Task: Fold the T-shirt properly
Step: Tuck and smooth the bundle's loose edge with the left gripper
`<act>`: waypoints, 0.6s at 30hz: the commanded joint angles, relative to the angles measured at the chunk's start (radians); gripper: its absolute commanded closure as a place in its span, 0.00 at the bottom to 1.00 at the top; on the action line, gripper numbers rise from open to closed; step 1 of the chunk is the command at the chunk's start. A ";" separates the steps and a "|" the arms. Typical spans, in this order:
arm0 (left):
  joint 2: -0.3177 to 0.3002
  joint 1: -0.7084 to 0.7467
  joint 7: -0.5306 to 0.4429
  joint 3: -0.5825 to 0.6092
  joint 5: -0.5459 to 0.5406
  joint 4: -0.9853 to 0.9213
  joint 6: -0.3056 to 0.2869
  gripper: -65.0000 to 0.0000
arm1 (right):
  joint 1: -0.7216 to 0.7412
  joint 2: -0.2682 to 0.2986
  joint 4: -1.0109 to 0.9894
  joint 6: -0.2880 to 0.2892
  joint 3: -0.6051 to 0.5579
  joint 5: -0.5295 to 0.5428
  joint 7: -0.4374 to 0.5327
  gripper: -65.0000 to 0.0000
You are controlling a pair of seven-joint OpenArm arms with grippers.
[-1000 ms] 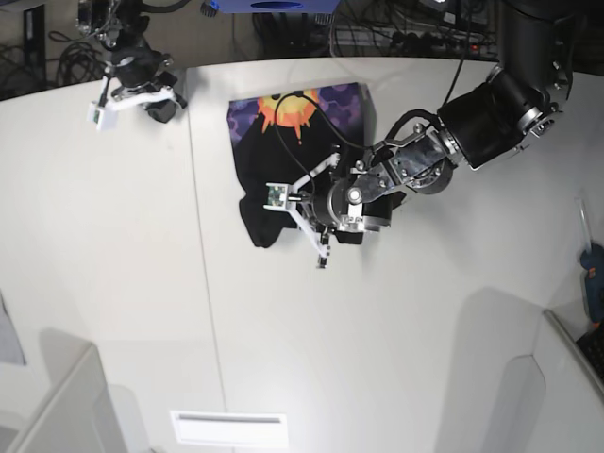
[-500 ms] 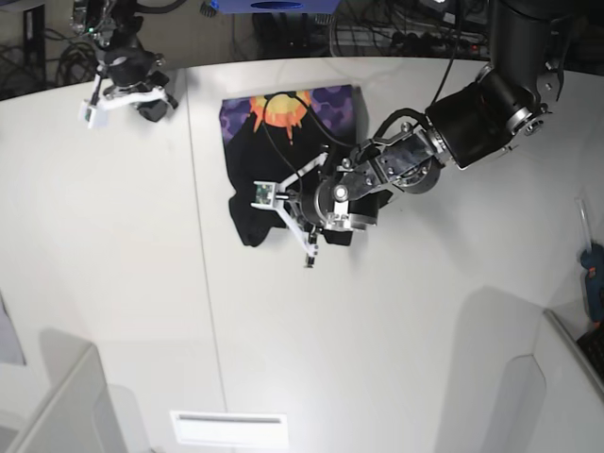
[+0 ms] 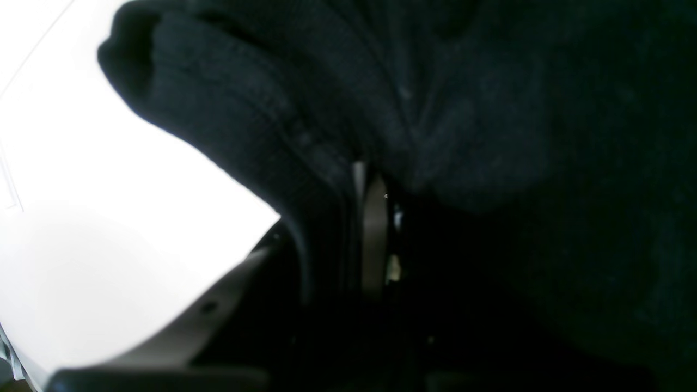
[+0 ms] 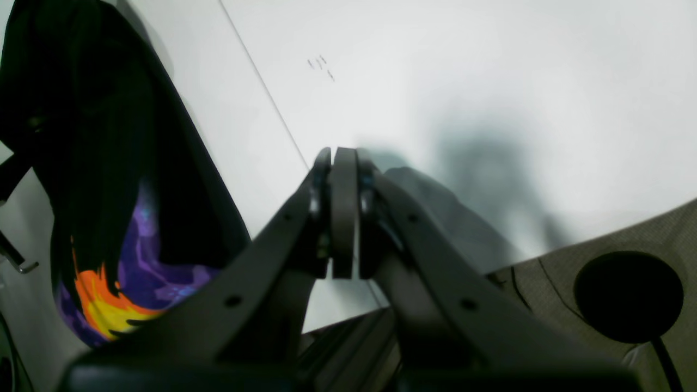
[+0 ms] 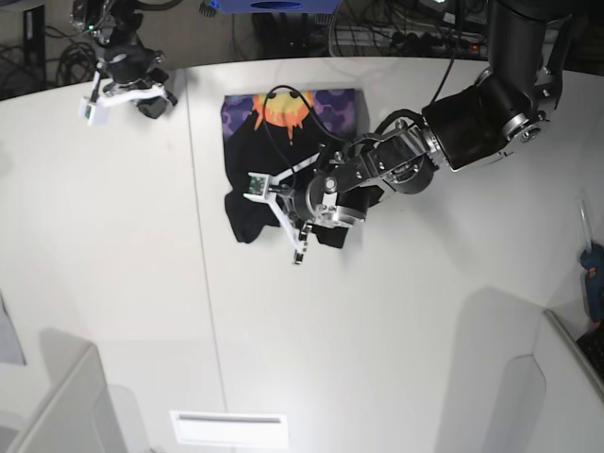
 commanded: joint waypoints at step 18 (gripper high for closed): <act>0.004 0.005 0.017 0.021 -0.028 -0.011 -0.040 1.00 | -0.005 0.007 0.013 0.005 0.003 0.003 0.015 1.00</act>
